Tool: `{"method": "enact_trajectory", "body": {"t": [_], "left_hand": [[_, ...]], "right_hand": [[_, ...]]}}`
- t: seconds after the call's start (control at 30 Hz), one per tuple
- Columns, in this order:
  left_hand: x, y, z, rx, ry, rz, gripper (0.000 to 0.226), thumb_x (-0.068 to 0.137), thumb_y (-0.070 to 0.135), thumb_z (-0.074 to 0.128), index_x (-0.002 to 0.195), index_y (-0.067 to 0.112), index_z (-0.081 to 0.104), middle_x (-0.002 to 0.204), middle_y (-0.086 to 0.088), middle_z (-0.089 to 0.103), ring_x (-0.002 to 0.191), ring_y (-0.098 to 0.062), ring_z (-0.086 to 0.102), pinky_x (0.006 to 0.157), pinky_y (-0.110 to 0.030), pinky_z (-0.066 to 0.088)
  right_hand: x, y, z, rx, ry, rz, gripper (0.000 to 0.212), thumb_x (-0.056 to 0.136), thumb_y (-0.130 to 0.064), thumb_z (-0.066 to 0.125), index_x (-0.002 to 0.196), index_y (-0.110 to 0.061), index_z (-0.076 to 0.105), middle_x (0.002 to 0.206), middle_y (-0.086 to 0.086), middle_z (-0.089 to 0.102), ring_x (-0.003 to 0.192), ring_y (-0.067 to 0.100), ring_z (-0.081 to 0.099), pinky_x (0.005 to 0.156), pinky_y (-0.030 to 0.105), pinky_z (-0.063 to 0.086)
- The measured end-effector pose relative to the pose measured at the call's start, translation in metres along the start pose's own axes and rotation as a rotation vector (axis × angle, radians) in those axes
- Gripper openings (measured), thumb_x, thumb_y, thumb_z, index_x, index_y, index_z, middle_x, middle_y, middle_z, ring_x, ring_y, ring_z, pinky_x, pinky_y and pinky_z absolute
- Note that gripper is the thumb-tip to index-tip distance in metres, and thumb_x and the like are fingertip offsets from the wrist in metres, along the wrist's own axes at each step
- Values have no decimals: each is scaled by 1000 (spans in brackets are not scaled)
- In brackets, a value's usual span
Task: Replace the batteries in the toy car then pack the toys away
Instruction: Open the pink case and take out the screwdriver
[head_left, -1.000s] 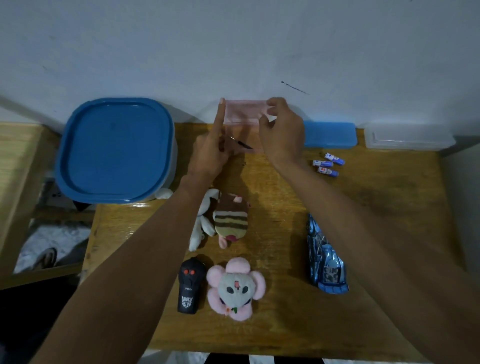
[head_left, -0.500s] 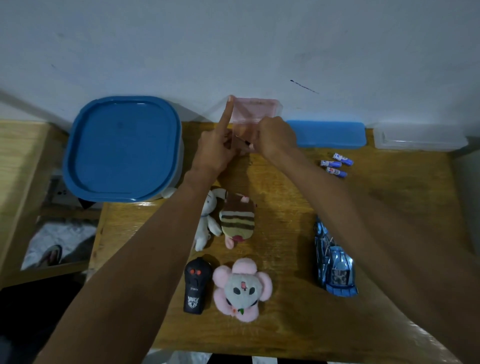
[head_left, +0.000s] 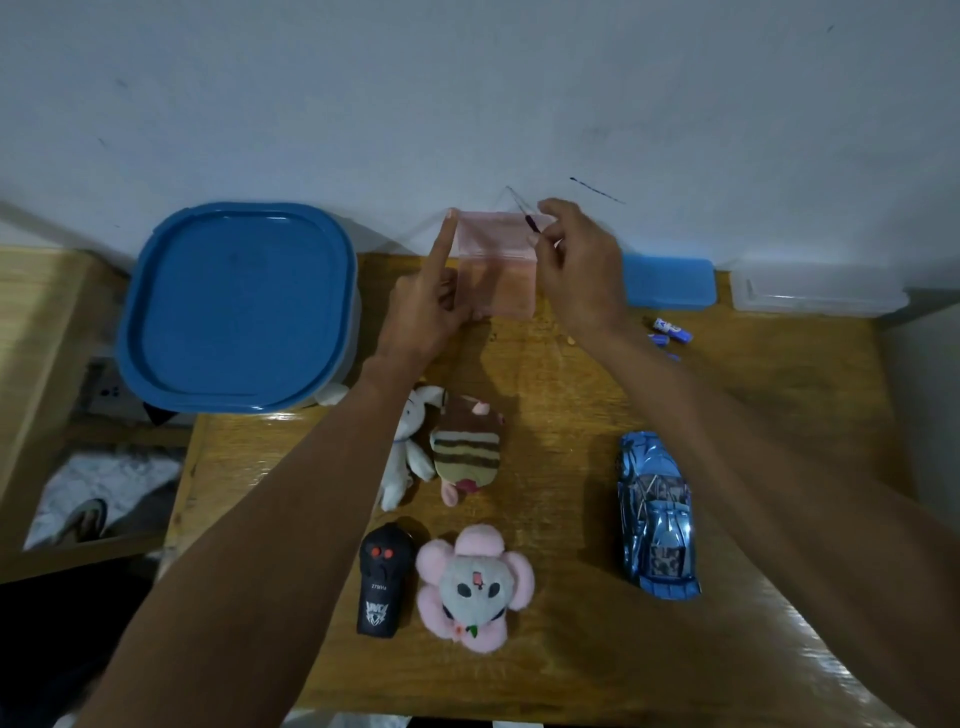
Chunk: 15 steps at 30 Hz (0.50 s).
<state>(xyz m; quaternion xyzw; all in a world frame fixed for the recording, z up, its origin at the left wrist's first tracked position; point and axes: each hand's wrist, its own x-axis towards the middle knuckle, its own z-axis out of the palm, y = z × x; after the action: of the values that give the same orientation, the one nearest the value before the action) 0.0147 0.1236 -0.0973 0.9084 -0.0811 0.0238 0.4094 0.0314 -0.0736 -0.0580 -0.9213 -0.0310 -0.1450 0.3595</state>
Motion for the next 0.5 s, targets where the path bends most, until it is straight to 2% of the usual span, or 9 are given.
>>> {"method": "enact_trajectory", "body": {"t": [0.1, 0.2, 0.3, 0.37, 0.5], "left_hand": [[0, -3, 2, 5, 26, 15, 89, 96, 24, 69, 162, 30, 9, 96, -7, 74, 83, -19, 71, 79, -43, 62], [1, -4, 3, 41, 23, 11, 88, 94, 21, 69, 161, 32, 12, 97, -9, 74, 84, -23, 72, 78, -44, 62], [1, -2, 3, 21, 20, -14, 71, 94, 16, 69, 155, 31, 37, 109, -12, 75, 97, -22, 72, 85, -43, 62], [1, 0, 3, 17, 9, -51, 54, 93, 19, 73, 144, 24, 55, 115, -11, 74, 102, -19, 72, 89, -41, 62], [1, 5, 1, 50, -29, -90, 46, 84, 12, 80, 129, 14, 68, 112, -11, 75, 100, -22, 72, 89, -44, 61]], "right_hand": [[0, 4, 2, -18, -41, -6, 33, 94, -12, 58, 127, -11, 65, 99, 7, 73, 90, 22, 66, 82, 29, 48], [-5, 3, 4, -14, -48, -5, 23, 94, -14, 62, 115, -11, 70, 97, 7, 74, 84, 19, 65, 74, 24, 46], [-17, 5, 5, -17, -69, -7, 17, 94, -20, 61, 108, -14, 69, 89, 4, 72, 78, 17, 63, 67, 28, 49], [-27, 8, 7, -30, -99, 2, 17, 95, -23, 60, 107, -14, 69, 88, 3, 71, 78, 20, 64, 66, 30, 50], [-43, 13, 17, -96, -169, 62, 20, 95, -23, 63, 112, -16, 72, 97, 5, 74, 85, 23, 68, 71, 38, 57]]}}
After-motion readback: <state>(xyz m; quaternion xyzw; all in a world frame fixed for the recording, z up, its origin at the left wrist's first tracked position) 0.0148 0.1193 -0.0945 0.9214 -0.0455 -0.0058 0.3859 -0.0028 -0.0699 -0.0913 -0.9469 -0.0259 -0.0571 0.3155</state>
